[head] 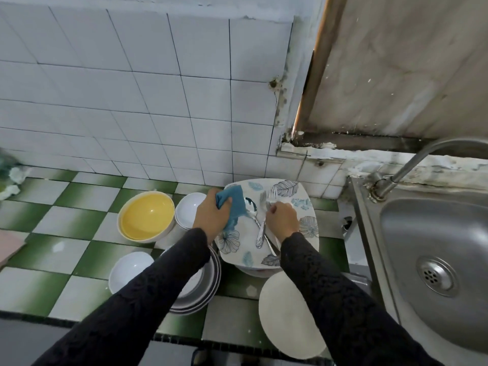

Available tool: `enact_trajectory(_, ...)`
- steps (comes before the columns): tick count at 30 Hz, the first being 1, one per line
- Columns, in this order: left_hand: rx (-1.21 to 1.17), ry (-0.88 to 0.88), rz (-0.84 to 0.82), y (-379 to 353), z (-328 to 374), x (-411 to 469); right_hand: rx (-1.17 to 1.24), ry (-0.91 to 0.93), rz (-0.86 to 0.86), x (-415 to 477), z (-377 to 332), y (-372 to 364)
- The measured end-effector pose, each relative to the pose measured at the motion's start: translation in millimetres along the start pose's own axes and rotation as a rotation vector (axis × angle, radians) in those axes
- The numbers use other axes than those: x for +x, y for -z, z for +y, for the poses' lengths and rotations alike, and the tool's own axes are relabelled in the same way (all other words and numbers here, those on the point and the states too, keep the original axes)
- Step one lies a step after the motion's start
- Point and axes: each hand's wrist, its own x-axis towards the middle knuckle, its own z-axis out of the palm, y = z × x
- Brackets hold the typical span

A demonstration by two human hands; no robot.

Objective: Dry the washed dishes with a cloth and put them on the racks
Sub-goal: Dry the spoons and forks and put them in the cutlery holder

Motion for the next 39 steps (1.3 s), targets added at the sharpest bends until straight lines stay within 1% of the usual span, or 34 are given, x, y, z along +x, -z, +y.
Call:
enact_trajectory(3,-0.072,0.050,-0.045,9.6,-1.9,4.1,0.067,-0.035,-0.025,0.7,1.5,1.0)
enact_trajectory(4,-0.086,0.051,-0.047,12.3,-2.3,5.3,0.124,-0.043,-0.025,-0.8,0.3,3.3)
enact_trajectory(7,-0.134,0.055,-0.031,14.6,-0.9,6.3,0.405,-0.050,-0.010,-6.7,-6.2,13.3)
enact_trajectory(11,-0.271,0.077,-0.037,12.6,7.4,6.0,0.843,-0.033,-0.055,-26.5,-27.4,27.3)
enact_trajectory(13,-0.378,0.041,0.016,10.7,19.9,4.9,0.946,0.000,-0.069,-34.1,-38.8,33.0)
enact_trajectory(15,-0.419,-0.100,0.054,10.2,33.2,3.3,0.948,0.020,-0.077,-39.4,-51.8,37.5)
enact_trajectory(16,-0.389,-0.191,0.048,10.1,39.4,1.9,0.952,0.026,-0.079,-40.5,-58.1,39.1)
enact_trajectory(18,-0.237,-0.346,-0.048,8.6,46.2,-1.0,1.006,0.041,-0.086,-43.2,-70.6,41.6)
enact_trajectory(21,0.097,-0.503,-0.239,3.7,45.5,2.0,1.141,0.037,-0.136,-45.0,-82.2,46.0)
enact_trajectory(23,0.145,-0.506,-0.266,6.6,47.3,10.6,1.132,0.015,-0.151,-48.1,-82.7,51.7)
enact_trajectory(25,0.116,-0.469,-0.223,13.4,48.9,22.3,1.113,-0.005,-0.181,-50.5,-81.2,54.8)
enact_trajectory(27,0.115,-0.473,-0.185,19.7,49.9,26.9,1.166,-0.030,-0.212,-51.3,-82.5,55.4)
enact_trajectory(29,0.128,-0.567,-0.187,22.8,47.0,21.1,1.247,-0.036,-0.220,-50.9,-87.5,57.2)
enact_trajectory(32,0.155,-0.705,-0.263,23.5,40.4,13.2,1.314,-0.054,-0.224,-49.1,-93.6,59.7)
enact_trajectory(34,0.143,-0.663,-0.254,25.6,43.8,18.1,1.322,-0.053,-0.245,-49.8,-94.0,59.5)
enact_trajectory(37,0.088,-0.518,-0.145,30.0,59.2,25.6,1.317,-0.061,-0.284,-52.7,-96.0,61.6)
enact_trajectory(39,0.077,-0.531,-0.149,30.9,62.5,23.8,1.370,-0.053,-0.304,-54.4,-100.9,65.3)
